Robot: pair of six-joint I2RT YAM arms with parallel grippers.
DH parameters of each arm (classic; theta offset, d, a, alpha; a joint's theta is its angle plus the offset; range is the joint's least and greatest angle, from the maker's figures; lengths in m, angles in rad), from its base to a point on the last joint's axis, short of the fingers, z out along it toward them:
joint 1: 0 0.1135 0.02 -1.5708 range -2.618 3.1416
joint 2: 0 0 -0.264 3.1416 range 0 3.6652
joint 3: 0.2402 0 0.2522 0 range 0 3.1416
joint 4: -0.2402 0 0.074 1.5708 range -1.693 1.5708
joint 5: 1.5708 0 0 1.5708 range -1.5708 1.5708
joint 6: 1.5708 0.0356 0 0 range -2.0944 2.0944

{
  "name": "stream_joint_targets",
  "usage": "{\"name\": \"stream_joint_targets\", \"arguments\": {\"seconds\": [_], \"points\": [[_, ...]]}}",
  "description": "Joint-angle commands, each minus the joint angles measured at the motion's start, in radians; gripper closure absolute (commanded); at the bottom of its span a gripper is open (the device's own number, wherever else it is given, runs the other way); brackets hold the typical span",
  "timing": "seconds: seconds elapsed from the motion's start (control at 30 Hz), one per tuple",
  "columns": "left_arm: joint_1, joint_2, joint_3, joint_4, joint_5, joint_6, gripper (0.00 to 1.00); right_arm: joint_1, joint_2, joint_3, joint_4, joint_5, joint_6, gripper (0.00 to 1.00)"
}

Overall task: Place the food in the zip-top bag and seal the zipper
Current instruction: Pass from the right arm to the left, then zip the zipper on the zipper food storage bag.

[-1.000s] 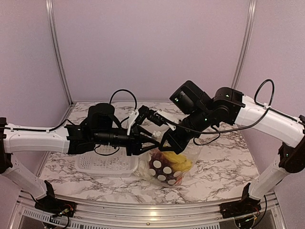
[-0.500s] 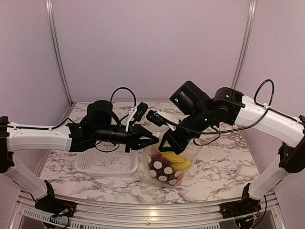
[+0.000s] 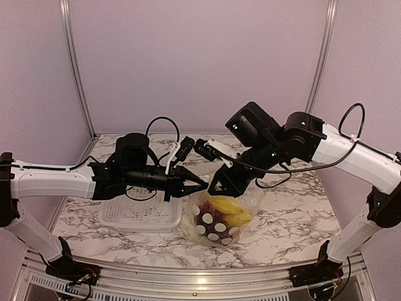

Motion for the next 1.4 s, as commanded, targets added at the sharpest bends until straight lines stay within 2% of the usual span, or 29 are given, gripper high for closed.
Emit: {"name": "stream_joint_targets", "arguments": {"seconds": [0.0,0.1,0.27,0.5,0.7,1.37], "points": [[0.005,-0.061,-0.019,-0.031,-0.046,0.056,1.00,0.002,-0.058,0.106,0.031,0.074,-0.037,0.85],[0.005,-0.085,-0.027,-0.076,-0.070,0.092,1.00,0.002,-0.028,0.143,-0.001,0.141,-0.073,0.85],[0.005,-0.123,-0.053,-0.095,-0.098,0.106,1.00,0.005,0.022,0.156,0.027,0.099,-0.109,0.84],[0.005,-0.150,-0.079,-0.073,-0.107,0.104,1.00,0.010,0.002,0.135,0.111,0.050,-0.147,0.69],[0.005,-0.167,-0.101,-0.051,-0.113,0.094,1.00,0.010,0.013,0.099,0.142,-0.005,-0.253,0.62],[0.005,-0.214,-0.151,-0.007,-0.139,0.081,1.00,0.010,0.089,0.068,0.206,-0.083,-0.329,0.63]]}}
